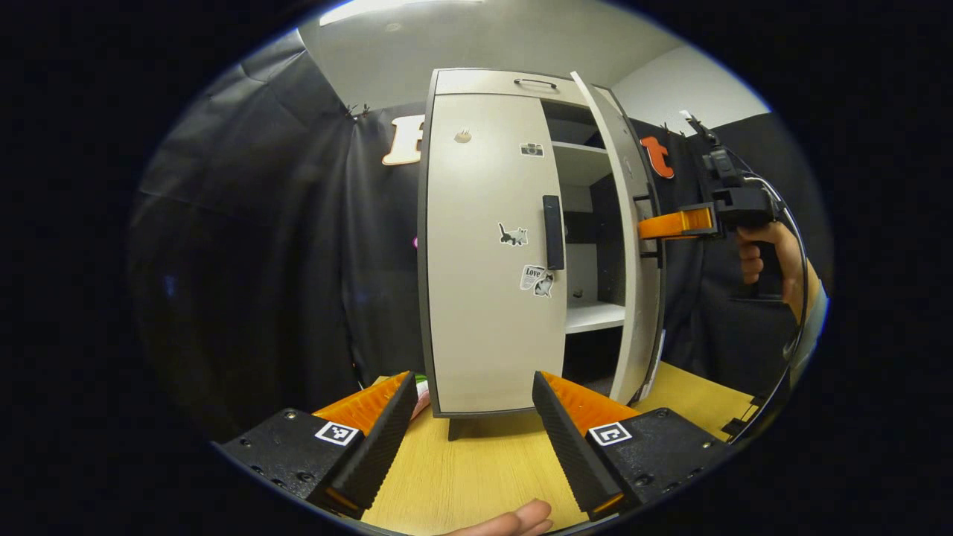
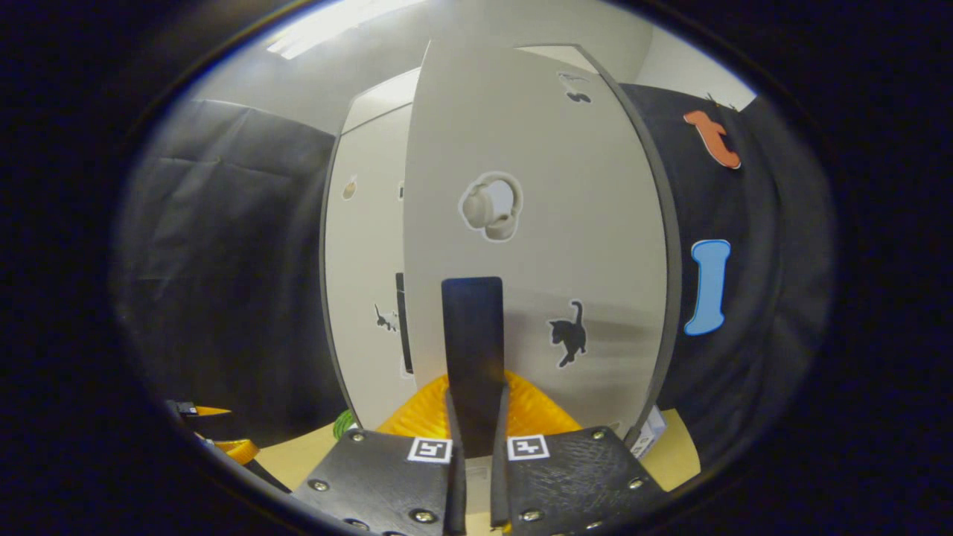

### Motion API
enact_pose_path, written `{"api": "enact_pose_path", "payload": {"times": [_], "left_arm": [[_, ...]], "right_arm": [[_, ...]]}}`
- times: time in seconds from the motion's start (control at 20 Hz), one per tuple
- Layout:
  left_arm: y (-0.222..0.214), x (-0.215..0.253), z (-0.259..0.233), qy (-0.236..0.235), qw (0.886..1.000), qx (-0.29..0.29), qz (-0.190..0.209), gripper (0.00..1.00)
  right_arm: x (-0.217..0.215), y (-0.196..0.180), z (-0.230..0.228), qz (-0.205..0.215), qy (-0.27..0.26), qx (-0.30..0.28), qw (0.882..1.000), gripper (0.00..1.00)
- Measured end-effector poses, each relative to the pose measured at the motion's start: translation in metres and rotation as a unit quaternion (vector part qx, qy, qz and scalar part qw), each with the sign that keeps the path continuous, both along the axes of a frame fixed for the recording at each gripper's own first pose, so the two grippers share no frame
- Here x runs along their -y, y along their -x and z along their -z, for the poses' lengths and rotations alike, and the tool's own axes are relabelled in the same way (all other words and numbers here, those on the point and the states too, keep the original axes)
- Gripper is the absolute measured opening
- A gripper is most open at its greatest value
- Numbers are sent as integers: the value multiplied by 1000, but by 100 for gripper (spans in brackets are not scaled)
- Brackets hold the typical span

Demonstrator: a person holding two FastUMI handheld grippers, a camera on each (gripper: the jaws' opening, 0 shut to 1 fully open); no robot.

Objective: Open the right door of the double-door shoe cabinet with the right hand, and open the left door with the left hand.

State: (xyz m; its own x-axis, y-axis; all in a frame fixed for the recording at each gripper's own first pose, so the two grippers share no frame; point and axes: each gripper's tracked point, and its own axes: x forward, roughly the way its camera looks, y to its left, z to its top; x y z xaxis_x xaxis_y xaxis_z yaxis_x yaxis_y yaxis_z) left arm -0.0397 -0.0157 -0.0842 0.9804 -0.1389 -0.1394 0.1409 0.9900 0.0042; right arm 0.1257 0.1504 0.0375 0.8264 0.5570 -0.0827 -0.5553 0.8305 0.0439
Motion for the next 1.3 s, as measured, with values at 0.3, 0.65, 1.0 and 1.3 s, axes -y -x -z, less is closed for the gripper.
{"api": "enact_pose_path", "payload": {"times": [0.3, 0.65, 1.0, 1.3], "left_arm": [[3, 5, -1, 4, 1000, 4, 4, 96], [13, 28, -6, 15, 999, 10, 35, 96], [20, 47, -6, 16, 998, 7, 65, 96], [20, 58, -4, 19, 997, 4, 72, 96]], "right_arm": [[34, 8, -5, 6, -6, 1, 1000, 13], [64, 9, -8, 47, 7, 1, 999, 12], [97, 6, -10, 97, 16, 7, 995, 11], [165, -10, -19, 192, 74, 45, 978, 11]]}}
